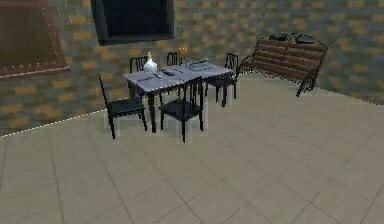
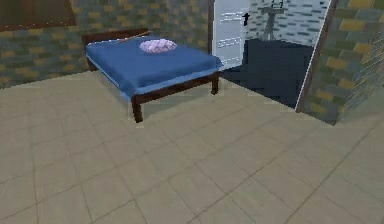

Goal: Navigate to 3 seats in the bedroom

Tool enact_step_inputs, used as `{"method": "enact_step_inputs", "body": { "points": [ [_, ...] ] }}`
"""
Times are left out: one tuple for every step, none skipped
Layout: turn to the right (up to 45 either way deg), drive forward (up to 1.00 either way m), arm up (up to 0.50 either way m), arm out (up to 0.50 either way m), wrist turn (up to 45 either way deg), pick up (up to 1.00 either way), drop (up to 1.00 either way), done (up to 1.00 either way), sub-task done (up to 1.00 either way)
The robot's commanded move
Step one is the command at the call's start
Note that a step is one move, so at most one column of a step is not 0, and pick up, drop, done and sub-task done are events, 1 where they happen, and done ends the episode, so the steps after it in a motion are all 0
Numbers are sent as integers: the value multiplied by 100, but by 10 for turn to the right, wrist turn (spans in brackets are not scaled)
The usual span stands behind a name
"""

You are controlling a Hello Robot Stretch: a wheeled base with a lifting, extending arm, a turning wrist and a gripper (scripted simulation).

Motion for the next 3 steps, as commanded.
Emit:
{"method": "enact_step_inputs", "body": {
  "points": [
    [0,100,0,0,0,0,0,0,0],
    [0,15,0,0,0,0,0,0,0],
    [0,0,0,0,0,0,0,0,100]
  ]
}}
